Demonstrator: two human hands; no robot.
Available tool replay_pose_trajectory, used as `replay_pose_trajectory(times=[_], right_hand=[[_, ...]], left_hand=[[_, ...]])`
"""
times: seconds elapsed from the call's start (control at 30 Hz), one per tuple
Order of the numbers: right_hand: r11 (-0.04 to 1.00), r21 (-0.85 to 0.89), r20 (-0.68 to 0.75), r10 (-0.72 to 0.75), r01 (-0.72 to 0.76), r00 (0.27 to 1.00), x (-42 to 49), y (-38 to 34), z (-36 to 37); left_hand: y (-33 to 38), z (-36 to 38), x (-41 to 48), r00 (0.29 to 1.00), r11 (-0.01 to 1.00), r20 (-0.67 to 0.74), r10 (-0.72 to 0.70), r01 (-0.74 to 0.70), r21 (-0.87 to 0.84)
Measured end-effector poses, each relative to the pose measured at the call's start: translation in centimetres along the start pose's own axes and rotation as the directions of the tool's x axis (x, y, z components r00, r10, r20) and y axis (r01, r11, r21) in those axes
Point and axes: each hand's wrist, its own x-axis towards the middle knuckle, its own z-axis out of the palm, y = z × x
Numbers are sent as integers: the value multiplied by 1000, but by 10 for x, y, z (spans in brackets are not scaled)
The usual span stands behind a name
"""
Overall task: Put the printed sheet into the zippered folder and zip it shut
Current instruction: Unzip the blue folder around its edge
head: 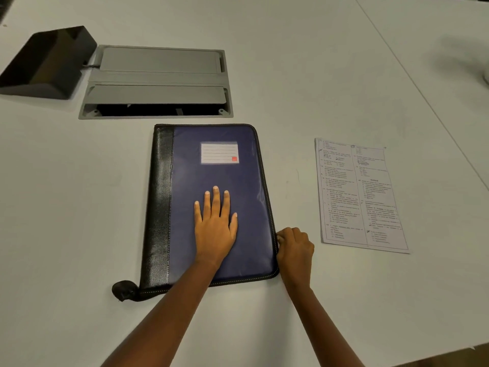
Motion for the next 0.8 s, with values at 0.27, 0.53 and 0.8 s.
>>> replay_pose_trajectory(times=[0.27, 0.53, 0.8], right_hand=[[997, 33, -102, 73, -70, 992, -1, -4, 4], [999, -7, -115, 46, -47, 992, 19, -7, 9], [997, -76, -33, -36, 33, 999, 56, -14, 15]], left_hand=[[0, -15, -58, 999, 999, 30, 33, -34, 42], [1, -10, -37, 998, 998, -33, 53, -52, 30], [-4, -2, -8, 999, 999, -40, 15, -17, -46]])
